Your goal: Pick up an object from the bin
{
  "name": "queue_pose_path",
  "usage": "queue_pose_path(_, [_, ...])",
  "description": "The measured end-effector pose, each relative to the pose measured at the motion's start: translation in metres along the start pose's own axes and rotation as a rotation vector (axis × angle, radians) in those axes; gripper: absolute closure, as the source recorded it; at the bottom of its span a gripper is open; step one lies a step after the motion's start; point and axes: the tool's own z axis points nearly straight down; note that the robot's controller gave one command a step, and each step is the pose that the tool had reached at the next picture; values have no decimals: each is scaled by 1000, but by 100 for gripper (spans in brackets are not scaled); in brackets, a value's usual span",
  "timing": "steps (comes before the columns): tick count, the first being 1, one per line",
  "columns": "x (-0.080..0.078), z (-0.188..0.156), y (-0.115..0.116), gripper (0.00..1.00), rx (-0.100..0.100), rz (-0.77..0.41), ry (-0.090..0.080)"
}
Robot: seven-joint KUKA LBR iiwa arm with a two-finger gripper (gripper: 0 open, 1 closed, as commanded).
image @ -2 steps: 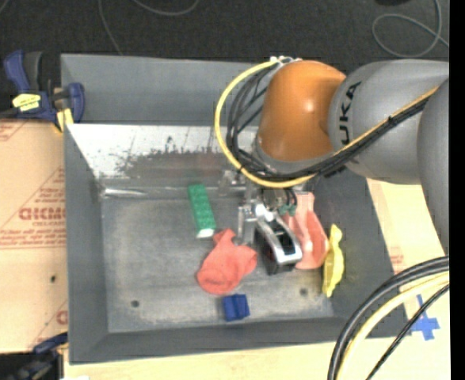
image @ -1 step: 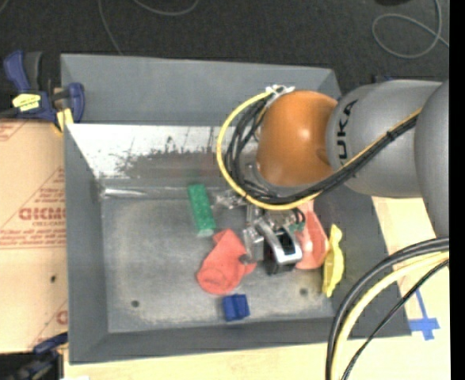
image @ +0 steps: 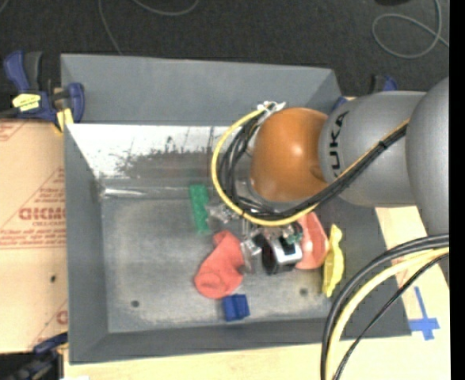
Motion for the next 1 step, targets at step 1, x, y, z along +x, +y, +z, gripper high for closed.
queue_pose_path(1, [6,13,11,100,2,-183,-6])
